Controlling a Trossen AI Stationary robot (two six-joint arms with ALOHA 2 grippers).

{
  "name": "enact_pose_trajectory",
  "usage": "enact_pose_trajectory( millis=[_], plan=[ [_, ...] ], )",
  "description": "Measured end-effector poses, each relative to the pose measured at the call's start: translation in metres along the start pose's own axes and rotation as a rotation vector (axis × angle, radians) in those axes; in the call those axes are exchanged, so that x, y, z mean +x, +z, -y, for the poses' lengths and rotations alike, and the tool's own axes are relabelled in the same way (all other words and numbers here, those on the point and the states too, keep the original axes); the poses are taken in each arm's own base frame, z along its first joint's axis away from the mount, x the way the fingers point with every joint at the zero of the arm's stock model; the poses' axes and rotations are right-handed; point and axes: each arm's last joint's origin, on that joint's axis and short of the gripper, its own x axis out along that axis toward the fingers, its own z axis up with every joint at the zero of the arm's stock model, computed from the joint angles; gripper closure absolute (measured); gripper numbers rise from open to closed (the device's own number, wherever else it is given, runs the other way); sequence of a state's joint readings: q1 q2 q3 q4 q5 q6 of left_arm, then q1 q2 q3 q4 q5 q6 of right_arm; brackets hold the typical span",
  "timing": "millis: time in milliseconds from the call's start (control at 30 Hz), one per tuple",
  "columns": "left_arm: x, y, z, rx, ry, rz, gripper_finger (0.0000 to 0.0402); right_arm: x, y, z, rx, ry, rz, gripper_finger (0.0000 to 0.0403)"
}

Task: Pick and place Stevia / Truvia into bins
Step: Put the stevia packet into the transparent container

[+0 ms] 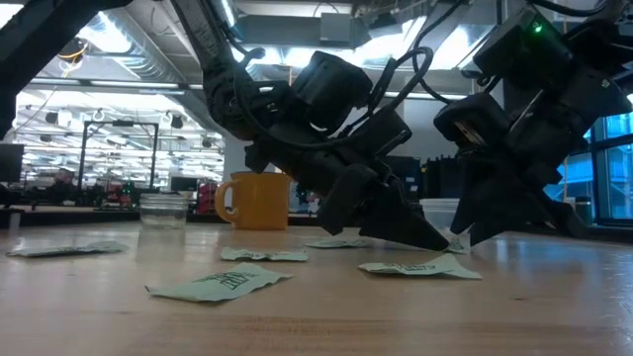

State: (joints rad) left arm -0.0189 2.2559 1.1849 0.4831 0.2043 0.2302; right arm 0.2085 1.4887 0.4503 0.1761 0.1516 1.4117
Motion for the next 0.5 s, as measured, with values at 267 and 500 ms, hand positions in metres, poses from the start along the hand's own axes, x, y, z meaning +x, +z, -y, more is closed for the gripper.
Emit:
enact_pose_trajectory(
  millis=[267, 500],
  plan=[
    [0.0000, 0.0001, -0.0002, 0.000, 0.001, 0.001, 0.0394, 0.0000, -0.0004, -0.0003, -0.006, 0.003, -0.015, 0.0387],
    [-0.0073, 0.0091, -0.0017, -0.010, 0.014, 0.004, 0.0354, -0.0001, -0.0005, -0.0014, -0.013, 0.017, -0.023, 0.0395]
  ],
)
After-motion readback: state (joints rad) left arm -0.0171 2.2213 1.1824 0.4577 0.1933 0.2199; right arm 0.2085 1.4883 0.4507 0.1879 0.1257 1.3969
